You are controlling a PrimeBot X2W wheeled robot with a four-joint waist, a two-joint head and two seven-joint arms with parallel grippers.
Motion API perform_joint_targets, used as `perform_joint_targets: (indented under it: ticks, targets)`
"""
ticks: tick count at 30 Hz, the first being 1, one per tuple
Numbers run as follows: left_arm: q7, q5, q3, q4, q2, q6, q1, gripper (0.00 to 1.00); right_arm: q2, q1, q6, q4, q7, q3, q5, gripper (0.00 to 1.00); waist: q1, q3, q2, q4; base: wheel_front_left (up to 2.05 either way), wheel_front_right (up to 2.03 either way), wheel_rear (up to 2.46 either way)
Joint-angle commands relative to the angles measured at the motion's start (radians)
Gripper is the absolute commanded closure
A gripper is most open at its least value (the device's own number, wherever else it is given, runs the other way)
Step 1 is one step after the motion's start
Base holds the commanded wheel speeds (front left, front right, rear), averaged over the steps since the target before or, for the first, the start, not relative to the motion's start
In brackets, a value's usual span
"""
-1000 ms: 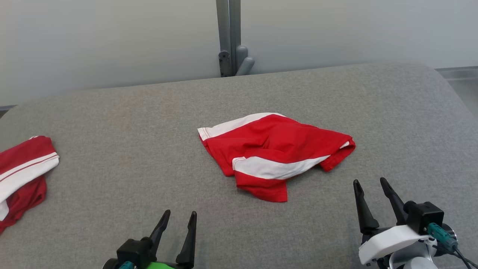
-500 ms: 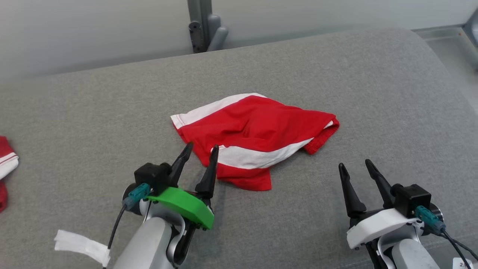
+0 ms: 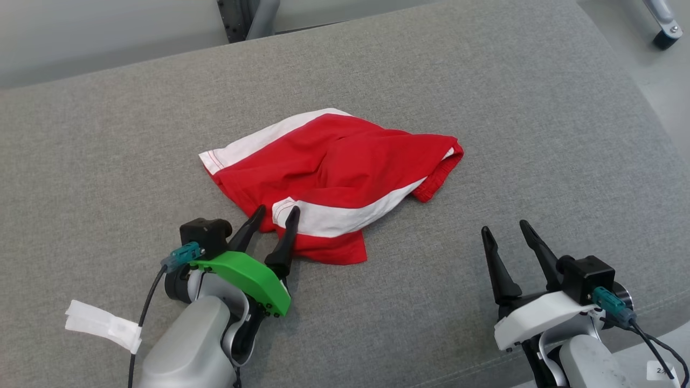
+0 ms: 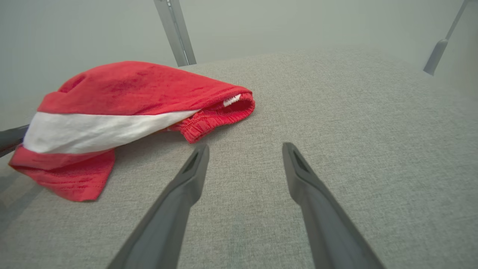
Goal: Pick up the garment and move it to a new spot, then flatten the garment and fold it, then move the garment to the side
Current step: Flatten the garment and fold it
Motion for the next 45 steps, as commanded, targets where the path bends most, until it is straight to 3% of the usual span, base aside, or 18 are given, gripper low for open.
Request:
perform_joint_targets:
  ticks: [1,4,5,6,12,18,24,31,38,39,41,42,45]
  targets:
    - [0.001,-0.011,-0.012,0.004,0.009,0.000,-0.010,0.00,0.000,-0.010,-0.001,0.005,-0.003,0.002,0.003,0.00,0.0000,0.012,-0.0001,-0.002,0.00,0.00,0.00]
    - [0.001,-0.034,-0.041,-0.004,0.009,0.000,-0.001,0.00,0.003,-0.012,-0.001,0.010,-0.003,0.007,0.007,0.00,0.0000,0.017,-0.0001,0.005,0.00,0.00,0.00]
    - [0.001,-0.031,-0.053,-0.003,0.015,0.000,0.001,0.08,0.003,-0.015,-0.001,0.011,-0.003,0.008,0.008,0.00,0.0000,0.018,-0.0001,0.007,0.00,0.00,0.00]
    - [0.001,-0.031,-0.053,-0.003,0.015,0.000,0.001,0.08,0.003,-0.015,-0.001,0.011,-0.003,0.008,0.008,0.00,0.0000,0.018,-0.0001,0.007,0.00,0.00,0.00]
    - [0.001,-0.004,-0.078,-0.036,0.021,0.000,0.006,1.00,0.008,-0.020,-0.001,0.012,-0.003,0.012,0.003,0.00,0.0000,0.015,-0.0001,0.021,0.00,0.00,0.00]
    - [0.000,0.074,0.006,-0.168,0.021,0.000,0.025,1.00,0.009,-0.008,-0.001,0.018,-0.003,0.001,0.016,0.00,0.0000,0.005,-0.0001,0.042,0.00,0.00,0.00]
    - [0.001,0.200,0.296,-0.298,-0.035,0.000,0.118,1.00,0.012,0.020,-0.001,0.034,-0.003,-0.013,0.025,0.00,0.0000,-0.032,-0.0001,0.098,0.00,0.00,0.00]
    - [0.001,0.362,0.515,-0.245,-0.070,0.033,0.191,1.00,0.018,0.017,-0.001,0.056,-0.003,0.019,0.048,0.00,0.0000,-0.055,-0.0001,0.140,0.00,0.00,0.00]
    - [0.001,0.463,0.622,-0.146,-0.076,0.063,0.206,1.00,0.010,-0.001,-0.001,0.064,-0.003,0.051,0.057,0.00,0.0000,-0.044,-0.0001,0.125,0.00,0.00,0.00]
    - [0.000,0.467,0.641,-0.130,-0.077,0.068,0.208,0.93,0.006,-0.001,-0.001,0.065,-0.003,0.054,0.059,0.00,0.0000,-0.045,-0.0001,0.121,0.00,0.00,0.00]
    - [0.000,0.486,0.676,-0.110,-0.077,0.081,0.212,0.52,0.004,0.000,-0.001,0.067,-0.003,0.061,0.062,0.00,0.0000,-0.052,-0.0001,0.111,0.00,0.00,0.00]
    - [0.000,0.493,0.693,-0.106,-0.077,0.085,0.218,0.00,0.001,0.002,-0.001,0.069,-0.003,0.064,0.064,0.00,0.0000,-0.059,-0.0001,0.109,0.00,0.00,0.00]
    - [0.001,0.522,0.724,-0.112,-0.080,0.086,0.249,0.00,-0.003,0.021,-0.001,0.072,-0.003,0.078,0.066,0.00,0.0000,-0.088,-0.0001,0.111,0.00,0.00,0.00]
